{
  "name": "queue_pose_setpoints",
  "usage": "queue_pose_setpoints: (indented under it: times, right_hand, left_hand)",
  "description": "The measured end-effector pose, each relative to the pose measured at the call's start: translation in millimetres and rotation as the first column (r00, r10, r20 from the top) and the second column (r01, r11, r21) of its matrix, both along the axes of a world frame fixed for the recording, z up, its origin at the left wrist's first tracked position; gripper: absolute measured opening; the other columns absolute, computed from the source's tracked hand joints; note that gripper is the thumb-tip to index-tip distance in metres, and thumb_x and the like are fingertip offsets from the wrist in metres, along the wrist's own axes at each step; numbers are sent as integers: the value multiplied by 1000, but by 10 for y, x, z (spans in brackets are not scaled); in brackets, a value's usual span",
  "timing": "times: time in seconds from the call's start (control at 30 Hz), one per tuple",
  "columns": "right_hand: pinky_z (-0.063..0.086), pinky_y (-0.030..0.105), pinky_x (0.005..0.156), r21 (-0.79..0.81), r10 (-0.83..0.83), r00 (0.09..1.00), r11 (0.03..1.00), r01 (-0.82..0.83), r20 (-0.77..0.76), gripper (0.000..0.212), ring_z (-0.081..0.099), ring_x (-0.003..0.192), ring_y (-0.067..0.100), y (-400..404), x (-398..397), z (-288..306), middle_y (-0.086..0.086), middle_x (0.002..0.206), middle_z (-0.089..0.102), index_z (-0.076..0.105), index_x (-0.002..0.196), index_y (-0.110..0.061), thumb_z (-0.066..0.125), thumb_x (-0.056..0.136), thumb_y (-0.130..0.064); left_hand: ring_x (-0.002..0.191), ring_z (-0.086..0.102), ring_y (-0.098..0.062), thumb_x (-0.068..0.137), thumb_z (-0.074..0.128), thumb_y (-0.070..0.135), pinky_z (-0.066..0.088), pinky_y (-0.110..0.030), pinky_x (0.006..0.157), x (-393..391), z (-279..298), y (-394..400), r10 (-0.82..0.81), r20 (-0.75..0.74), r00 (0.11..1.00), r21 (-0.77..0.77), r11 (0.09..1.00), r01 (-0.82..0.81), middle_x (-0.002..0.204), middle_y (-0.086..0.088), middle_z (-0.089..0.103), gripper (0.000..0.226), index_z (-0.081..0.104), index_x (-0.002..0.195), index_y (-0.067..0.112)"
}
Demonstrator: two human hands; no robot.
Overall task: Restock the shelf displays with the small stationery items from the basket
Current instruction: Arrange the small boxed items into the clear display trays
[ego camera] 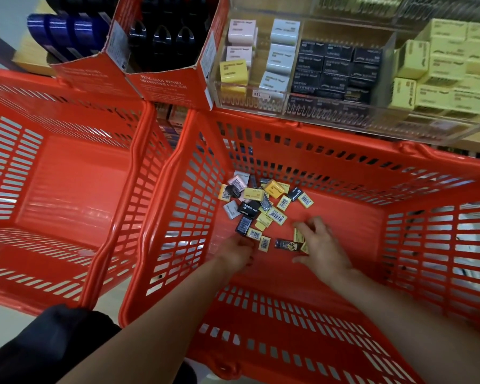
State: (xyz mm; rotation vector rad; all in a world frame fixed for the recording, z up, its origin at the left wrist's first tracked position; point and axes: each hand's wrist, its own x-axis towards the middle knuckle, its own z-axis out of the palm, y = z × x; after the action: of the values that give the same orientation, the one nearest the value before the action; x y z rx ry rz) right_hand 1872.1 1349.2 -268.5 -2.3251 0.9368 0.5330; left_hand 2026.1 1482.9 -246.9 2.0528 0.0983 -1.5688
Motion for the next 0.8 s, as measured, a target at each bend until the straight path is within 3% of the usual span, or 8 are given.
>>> queue_pose_setpoints:
  times: [0.13, 0.23, 0.3, 0.4, 0.57, 0.7, 0.8]
  right_hand:
    - [37, 33, 110, 25, -20, 1000, 999, 19, 24, 71, 42, 130, 25, -77, -49, 21, 2, 141, 39, 46, 141, -23, 79, 78, -20]
    - [40, 29, 104, 28, -204, 975, 979, 202, 83, 68, 54, 117, 26, -143, -119, 97, 6, 128, 49, 56, 133, -17, 85, 72, -17]
    - [43, 24, 92, 63, -342, 922, 940, 336, 182, 62, 60, 99, 24, -104, -68, 203, 4, 113, 53, 63, 125, -13, 88, 68, -15]
    - [42, 17, 82, 131, -344, 899, 939, 319, 272, 60, 58, 88, 15, 96, 140, 406, -1, 106, 53, 64, 125, -16, 88, 69, -18]
    - [48, 17, 84, 239, -354, 869, 929, 283, 346, 67, 61, 93, 13, 418, 392, 641, -6, 109, 51, 62, 130, -20, 86, 68, -14]
    - [50, 23, 98, 436, -302, 891, 890, 136, 339, 73, 59, 112, 9, 493, 477, 711, -8, 130, 50, 50, 143, -19, 81, 77, -24]
    - [48, 17, 91, 220, -278, 861, 955, 199, 425, 39, 66, 100, 10, 246, 458, 641, -3, 120, 64, 65, 127, -18, 68, 90, -30]
  left_hand:
    - [96, 68, -28, 96, 51, -1, 57, -37, 89, -5, 6, -21, 24, 3, 1000, -28, 999, -24, 106, -15, 69, 18, 63, 94, 13]
    - [80, 66, -14, 97, 55, 7, 55, -19, 60, -5, 67, -126, 126, -24, 992, -70, 989, -127, 98, -9, 70, 12, 65, 101, 13]
    - [81, 67, -14, 98, 56, 13, 52, -17, 53, -39, 121, -218, 224, -105, 969, -79, 969, -232, 99, -8, 70, 13, 64, 108, 12]
    - [98, 66, -20, 99, 54, 28, 54, -26, 59, -132, 179, -346, 321, -215, 922, -83, 935, -345, 111, -8, 69, 22, 60, 116, 14]
    - [78, 73, -20, 104, 39, 43, 58, -27, 60, -107, 285, -325, 515, -487, 706, -101, 769, -631, 91, -10, 74, 46, 67, 108, 7]
    - [71, 71, -19, 104, 46, 24, 57, -29, 58, 11, 243, -179, 517, -444, 732, -181, 748, -638, 85, -9, 72, 30, 56, 127, 8]
    - [68, 72, -19, 102, 50, 20, 60, -34, 60, 127, 240, -142, 523, -413, 746, -185, 754, -631, 82, -7, 75, 21, 59, 121, 17]
